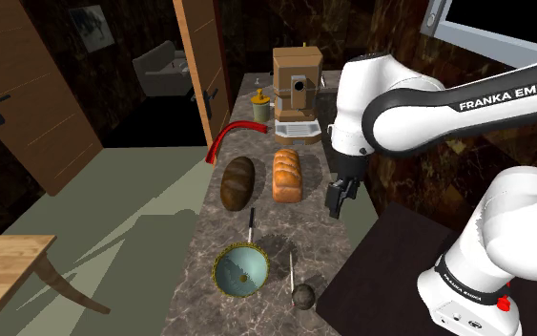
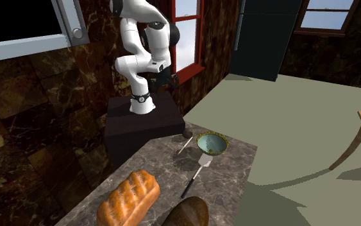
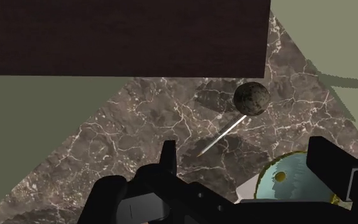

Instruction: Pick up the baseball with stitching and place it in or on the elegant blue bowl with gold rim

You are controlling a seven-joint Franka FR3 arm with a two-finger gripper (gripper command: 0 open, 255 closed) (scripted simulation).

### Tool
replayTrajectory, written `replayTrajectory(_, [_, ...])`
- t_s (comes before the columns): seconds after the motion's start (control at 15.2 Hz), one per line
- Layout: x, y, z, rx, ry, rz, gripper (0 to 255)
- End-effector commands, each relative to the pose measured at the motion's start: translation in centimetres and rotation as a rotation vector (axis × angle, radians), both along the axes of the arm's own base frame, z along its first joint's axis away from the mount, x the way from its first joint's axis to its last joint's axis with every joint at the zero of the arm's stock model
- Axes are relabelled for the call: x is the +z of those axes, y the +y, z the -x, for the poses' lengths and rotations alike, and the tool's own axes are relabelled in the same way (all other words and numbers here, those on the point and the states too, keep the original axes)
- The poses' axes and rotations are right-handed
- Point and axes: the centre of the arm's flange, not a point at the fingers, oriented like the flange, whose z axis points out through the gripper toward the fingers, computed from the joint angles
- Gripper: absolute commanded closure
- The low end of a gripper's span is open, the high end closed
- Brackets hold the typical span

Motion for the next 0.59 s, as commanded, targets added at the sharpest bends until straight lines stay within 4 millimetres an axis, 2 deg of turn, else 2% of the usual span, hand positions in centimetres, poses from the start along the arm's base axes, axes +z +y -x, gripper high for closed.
replayTrajectory(0.0, [-2.6, 1.2, 0.4, -0.003, -0.007, -0.004, 0])
replayTrajectory(0.53, [-12.2, 5.3, 0.3, -0.012, -0.021, -0.017, 0])
